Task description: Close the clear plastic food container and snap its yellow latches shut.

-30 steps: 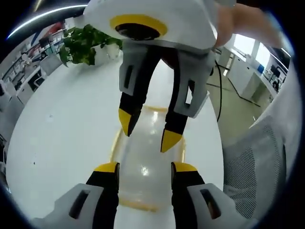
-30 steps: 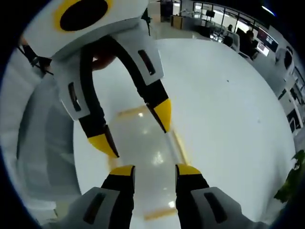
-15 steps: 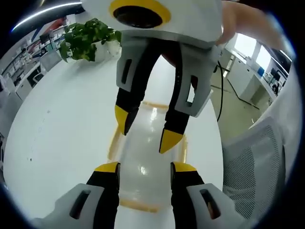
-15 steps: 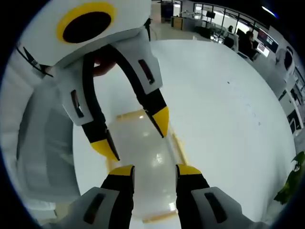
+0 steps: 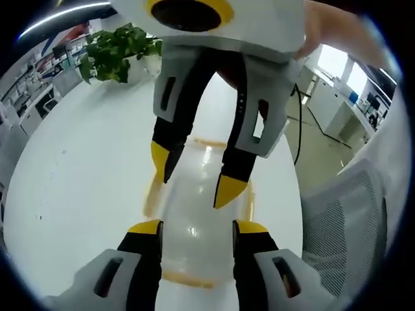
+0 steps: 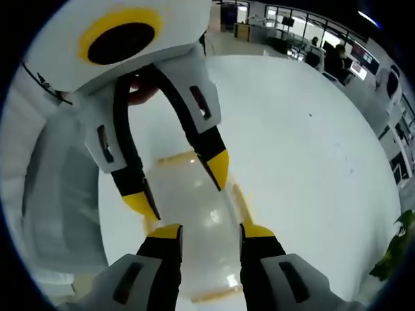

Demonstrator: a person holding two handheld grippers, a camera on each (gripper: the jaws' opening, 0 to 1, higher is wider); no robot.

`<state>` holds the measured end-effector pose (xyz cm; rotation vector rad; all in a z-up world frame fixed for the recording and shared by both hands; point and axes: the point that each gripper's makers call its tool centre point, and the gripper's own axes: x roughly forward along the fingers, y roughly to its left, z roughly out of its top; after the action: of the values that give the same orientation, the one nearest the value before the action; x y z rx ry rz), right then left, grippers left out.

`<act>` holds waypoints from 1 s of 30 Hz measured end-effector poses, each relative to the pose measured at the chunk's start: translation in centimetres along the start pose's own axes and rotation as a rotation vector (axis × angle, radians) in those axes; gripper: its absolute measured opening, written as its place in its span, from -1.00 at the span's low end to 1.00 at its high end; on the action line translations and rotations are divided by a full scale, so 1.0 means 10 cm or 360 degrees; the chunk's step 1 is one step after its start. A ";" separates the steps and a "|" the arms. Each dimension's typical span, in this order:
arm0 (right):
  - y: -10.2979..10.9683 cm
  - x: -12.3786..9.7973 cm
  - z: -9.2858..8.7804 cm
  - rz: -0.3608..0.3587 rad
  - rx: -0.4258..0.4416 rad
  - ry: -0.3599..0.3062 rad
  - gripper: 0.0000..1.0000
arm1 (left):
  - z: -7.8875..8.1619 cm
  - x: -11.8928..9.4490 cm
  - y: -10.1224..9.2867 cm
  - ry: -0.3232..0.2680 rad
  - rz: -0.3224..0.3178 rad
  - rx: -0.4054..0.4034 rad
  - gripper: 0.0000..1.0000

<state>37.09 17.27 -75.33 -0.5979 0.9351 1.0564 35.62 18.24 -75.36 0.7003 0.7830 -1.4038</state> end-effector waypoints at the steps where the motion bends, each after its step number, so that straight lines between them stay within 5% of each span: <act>1: 0.00 0.00 0.01 0.0001 -0.0006 0.0000 -0.33 | 0.00 0.00 0.00 0.0001 -0.0002 0.0001 -0.09; 30: -0.13 0.10 0.02 0.0050 -0.0083 0.0065 -0.19 | -0.02 0.04 -0.12 0.0004 0.0064 0.0071 0.18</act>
<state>38.52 17.37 -76.09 -0.6515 0.9577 1.1030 34.43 18.10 -75.77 0.7483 0.7376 -1.3877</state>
